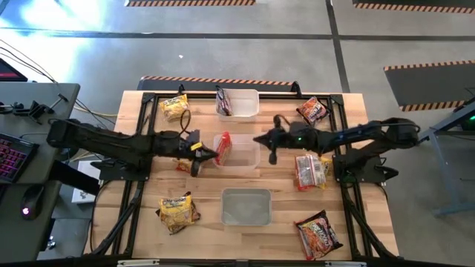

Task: Sort Maruchan noodles
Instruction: Put the yellow noodle pack into the gray bin

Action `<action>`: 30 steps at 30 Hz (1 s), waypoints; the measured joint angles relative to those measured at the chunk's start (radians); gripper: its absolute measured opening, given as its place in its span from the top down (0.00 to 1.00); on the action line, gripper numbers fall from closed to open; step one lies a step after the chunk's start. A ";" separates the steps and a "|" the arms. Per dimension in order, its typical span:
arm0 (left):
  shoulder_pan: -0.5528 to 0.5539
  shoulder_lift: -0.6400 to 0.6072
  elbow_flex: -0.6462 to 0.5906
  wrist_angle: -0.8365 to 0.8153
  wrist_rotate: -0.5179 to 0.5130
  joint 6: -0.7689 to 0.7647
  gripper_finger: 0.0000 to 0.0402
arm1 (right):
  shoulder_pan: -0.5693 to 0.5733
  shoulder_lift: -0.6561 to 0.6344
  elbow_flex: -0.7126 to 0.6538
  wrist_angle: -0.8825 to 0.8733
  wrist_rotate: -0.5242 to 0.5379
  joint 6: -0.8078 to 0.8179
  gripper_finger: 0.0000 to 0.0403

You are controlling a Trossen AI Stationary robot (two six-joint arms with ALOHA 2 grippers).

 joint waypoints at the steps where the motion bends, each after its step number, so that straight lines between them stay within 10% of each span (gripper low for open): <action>1: 0.026 -0.032 0.000 -0.064 -0.003 -0.024 1.00 | -0.010 -0.018 -0.017 -0.009 -0.007 0.001 1.00; 17: 0.322 -0.071 0.156 -0.953 -0.021 -0.114 0.76 | -0.105 -0.034 -0.022 -0.087 -0.035 -0.005 1.00; 30: 0.595 -0.014 0.104 -0.959 0.172 -0.075 0.53 | -0.122 -0.034 -0.022 -0.088 -0.126 -0.008 1.00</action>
